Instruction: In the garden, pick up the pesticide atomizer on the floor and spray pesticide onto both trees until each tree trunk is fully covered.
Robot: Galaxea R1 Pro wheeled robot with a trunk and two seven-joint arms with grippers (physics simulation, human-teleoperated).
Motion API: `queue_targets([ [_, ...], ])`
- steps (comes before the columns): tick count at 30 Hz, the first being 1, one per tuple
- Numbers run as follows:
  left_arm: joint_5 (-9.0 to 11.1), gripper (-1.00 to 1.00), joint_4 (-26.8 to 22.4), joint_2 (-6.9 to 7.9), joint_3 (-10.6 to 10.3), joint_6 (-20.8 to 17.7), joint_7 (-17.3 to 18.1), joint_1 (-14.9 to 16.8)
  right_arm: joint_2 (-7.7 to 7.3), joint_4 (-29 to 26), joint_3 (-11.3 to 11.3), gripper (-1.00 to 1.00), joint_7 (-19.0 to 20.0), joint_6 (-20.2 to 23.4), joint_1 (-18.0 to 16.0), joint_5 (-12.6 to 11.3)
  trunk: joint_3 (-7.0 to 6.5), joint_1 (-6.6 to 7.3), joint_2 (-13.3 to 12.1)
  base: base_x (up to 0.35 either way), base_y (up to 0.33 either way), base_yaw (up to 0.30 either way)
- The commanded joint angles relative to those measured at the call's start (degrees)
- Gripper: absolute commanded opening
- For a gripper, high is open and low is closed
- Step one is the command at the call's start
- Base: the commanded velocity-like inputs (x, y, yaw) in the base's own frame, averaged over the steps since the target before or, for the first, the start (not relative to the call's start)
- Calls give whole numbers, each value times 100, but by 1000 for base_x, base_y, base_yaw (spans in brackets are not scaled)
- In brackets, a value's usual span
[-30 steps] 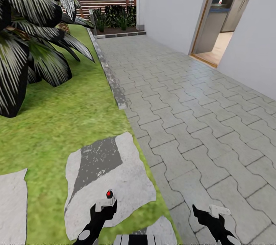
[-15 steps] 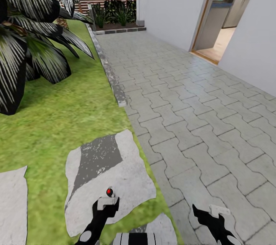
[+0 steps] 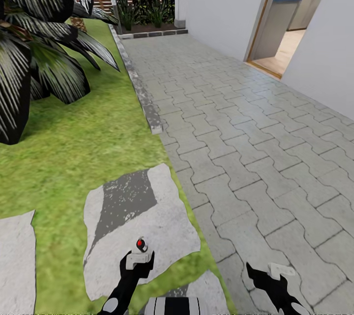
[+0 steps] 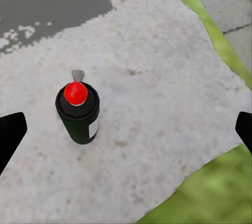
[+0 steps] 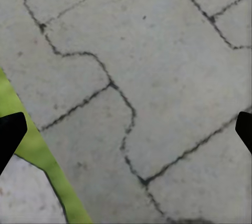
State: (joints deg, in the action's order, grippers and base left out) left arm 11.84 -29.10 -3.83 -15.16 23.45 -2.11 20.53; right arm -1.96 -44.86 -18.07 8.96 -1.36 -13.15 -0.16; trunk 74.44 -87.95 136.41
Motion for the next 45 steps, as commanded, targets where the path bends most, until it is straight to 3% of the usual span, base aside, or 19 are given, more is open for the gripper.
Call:
queue_targets([
  [1, 60, 100, 4, 5, -43, 30, -25, 4, 3, 4, -20, 100, 43, -14, -3, -2, 13, 1, 1, 0, 0, 0],
  [19, 73, 100, -45, 19, -21, 109, -43, 3, 3, 2, -13, 100, 46, -16, -3, -2, 178, 1, 1, 0, 0, 0],
  [26, 73, 100, -52, 29, -33, 187, -302, 2, 11, -169, -12, 100, 167, -21, 4, -2, 241, 1, 1, 0, 0, 0],
  [45, 73, 100, -15, 36, -48, 273, -360, -5, 29, -207, -13, 100, 189, -22, 6, 3, 398, 1, 1, 0, 0, 0],
])
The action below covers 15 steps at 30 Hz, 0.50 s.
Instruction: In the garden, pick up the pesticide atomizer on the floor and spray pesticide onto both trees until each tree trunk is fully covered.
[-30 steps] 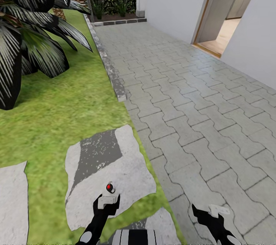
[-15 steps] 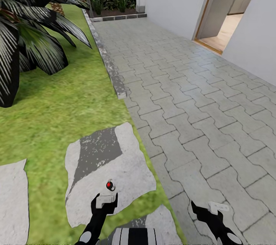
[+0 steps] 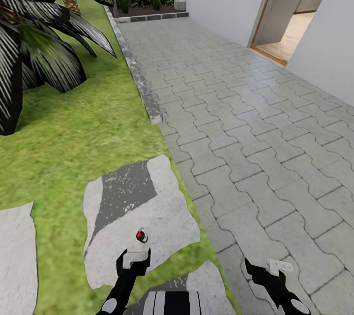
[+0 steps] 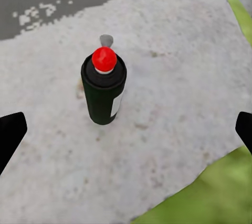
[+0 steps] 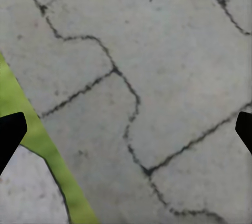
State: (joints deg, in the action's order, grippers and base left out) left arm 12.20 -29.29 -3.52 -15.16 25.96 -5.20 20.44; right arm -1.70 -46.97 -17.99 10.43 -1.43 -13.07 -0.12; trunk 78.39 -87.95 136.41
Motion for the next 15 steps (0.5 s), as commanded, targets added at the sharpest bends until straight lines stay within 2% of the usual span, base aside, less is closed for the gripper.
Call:
queue_targets([
  [1, 36, 100, 5, 6, -48, 23, -51, 4, 3, 4, -20, 100, 41, -15, -3, -2, 6, 1, 1, 0, 0, 0],
  [12, 36, 100, 11, 9, -49, 24, -51, 4, 29, 6, -24, 100, 41, -15, -3, 3, 14, 1, 1, 0, 0, 0],
  [15, 36, 100, 11, 9, -49, 24, -48, 4, 29, 5, -22, 100, 39, -15, -3, 3, 14, 1, 1, 102, 25, 0],
])
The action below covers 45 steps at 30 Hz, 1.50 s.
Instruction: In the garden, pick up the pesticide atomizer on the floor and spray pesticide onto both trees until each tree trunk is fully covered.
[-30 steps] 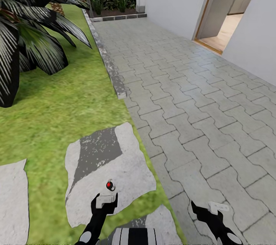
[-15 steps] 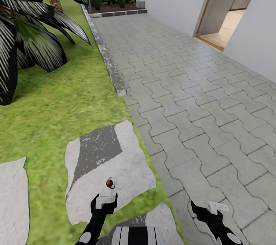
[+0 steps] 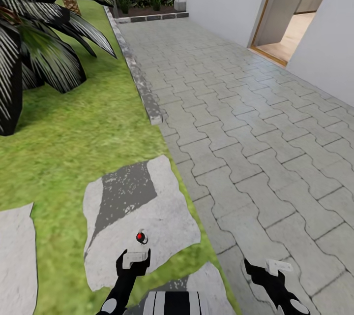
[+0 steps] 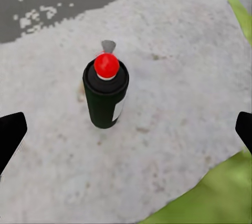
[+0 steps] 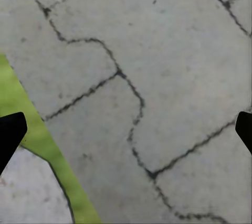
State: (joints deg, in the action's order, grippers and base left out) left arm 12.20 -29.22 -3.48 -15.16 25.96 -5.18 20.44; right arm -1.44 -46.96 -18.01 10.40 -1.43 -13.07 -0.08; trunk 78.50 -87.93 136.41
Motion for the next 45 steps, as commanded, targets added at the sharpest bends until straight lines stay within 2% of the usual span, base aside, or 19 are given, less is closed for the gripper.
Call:
queue_targets([
  [1, 37, 100, 4, 5, -48, 23, -47, 4, 3, 3, -20, 100, 42, -15, -3, -1, 3, -1, 1, 192, 51, 0],
  [8, 37, 100, 4, 6, -48, 23, -37, 4, 3, 2, -18, 100, 41, -15, -3, -1, 3, -1, 1, 185, 49, 0],
  [20, 37, 100, 4, 6, -48, 23, -36, 4, 3, 2, -13, 100, 41, -15, -3, -1, 12, -1, 1, 20, 5, 0],
  [45, 37, 100, 4, 6, -48, 18, -36, 4, 3, 2, -14, 100, 41, -15, -3, 17, 229, -1, 1, 0, 0, 0],
])
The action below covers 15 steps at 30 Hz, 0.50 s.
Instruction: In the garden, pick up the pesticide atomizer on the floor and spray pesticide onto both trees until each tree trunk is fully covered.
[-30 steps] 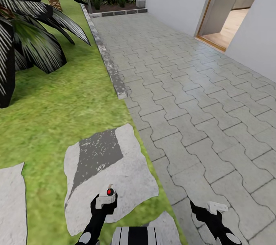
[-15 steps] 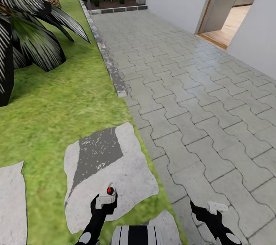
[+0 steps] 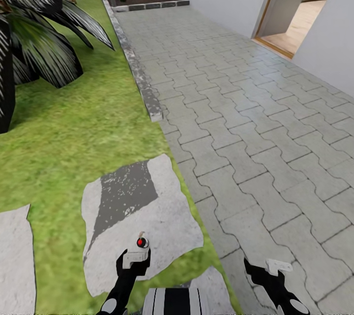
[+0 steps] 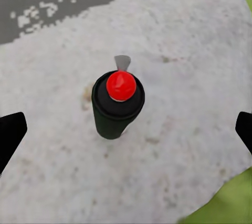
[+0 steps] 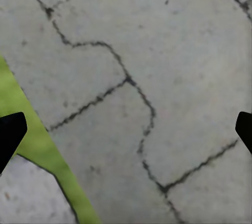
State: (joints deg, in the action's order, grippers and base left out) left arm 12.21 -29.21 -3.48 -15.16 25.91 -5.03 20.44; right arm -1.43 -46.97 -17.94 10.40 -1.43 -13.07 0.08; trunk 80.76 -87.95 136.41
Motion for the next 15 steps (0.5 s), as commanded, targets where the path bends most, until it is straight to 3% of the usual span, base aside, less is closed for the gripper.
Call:
queue_targets([
  [1, 36, 100, 3, 5, -48, 24, -54, 4, 3, 4, -20, 100, 42, -15, -3, 3, 12, 1, 1, 0, 0, 0],
  [15, 36, 100, -41, 0, -48, 27, -57, 7, 6, 4, -25, 100, 53, -21, -3, 27, 141, 1, 1, 0, 0, 0],
])
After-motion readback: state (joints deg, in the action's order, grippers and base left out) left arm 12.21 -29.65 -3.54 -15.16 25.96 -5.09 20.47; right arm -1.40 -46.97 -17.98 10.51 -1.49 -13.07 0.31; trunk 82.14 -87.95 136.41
